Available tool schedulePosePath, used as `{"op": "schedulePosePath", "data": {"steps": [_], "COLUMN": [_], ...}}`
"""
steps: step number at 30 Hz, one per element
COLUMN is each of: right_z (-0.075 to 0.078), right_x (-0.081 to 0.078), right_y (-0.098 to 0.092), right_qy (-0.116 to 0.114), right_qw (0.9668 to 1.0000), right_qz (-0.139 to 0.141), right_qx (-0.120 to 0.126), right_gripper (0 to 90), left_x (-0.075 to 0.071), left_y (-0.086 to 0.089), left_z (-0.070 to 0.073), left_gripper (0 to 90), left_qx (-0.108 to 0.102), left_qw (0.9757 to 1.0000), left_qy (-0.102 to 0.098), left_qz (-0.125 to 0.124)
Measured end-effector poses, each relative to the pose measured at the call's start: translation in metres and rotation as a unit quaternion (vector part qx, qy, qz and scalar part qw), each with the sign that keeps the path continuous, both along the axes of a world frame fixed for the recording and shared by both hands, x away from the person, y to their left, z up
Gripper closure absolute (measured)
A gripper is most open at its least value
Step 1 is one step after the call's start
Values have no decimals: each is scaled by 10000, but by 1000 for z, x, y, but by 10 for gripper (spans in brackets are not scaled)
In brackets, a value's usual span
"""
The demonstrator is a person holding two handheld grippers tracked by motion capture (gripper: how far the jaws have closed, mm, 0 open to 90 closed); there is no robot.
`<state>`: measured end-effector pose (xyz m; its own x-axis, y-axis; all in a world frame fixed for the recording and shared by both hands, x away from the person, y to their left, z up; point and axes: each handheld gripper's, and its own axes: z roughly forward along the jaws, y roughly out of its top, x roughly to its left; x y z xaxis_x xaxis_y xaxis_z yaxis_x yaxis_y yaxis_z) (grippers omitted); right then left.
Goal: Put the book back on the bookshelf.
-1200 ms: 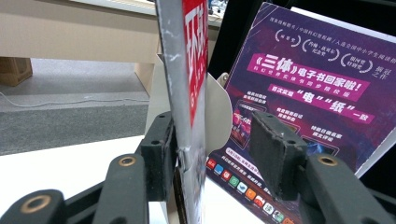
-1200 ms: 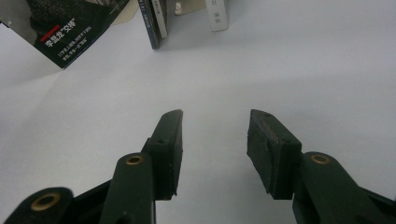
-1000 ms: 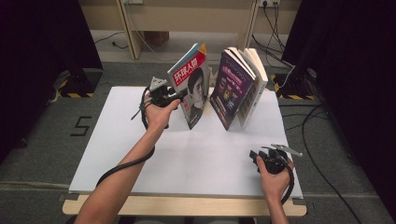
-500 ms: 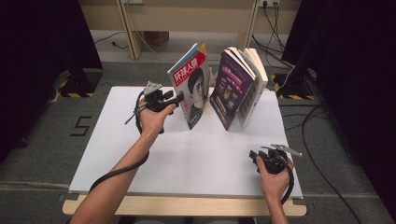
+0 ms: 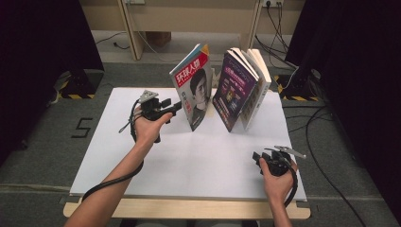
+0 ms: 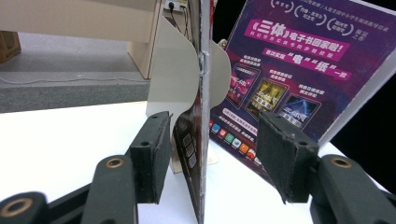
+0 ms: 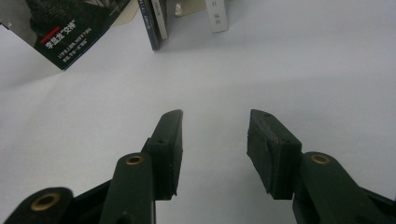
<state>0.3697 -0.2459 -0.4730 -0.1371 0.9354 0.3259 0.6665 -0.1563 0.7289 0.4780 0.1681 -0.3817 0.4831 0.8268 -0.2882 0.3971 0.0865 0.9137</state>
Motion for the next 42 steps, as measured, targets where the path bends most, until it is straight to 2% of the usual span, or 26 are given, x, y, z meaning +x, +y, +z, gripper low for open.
{"op": "schedulePosePath", "data": {"steps": [24,42], "right_z": [1,1], "right_x": [-1,-2], "right_y": [-1,-2], "right_qy": [1,-28], "right_qw": [10000,10000], "right_qz": [-60,-90], "right_qx": [2,-24], "right_gripper": [559,558], "left_x": [-23,-50], "left_y": [23,47], "left_z": [-19,-39], "left_gripper": [434,423], "left_qx": [95,68], "left_qw": [9998,9996], "left_qy": [171,270], "left_qz": [-47,-21]}}
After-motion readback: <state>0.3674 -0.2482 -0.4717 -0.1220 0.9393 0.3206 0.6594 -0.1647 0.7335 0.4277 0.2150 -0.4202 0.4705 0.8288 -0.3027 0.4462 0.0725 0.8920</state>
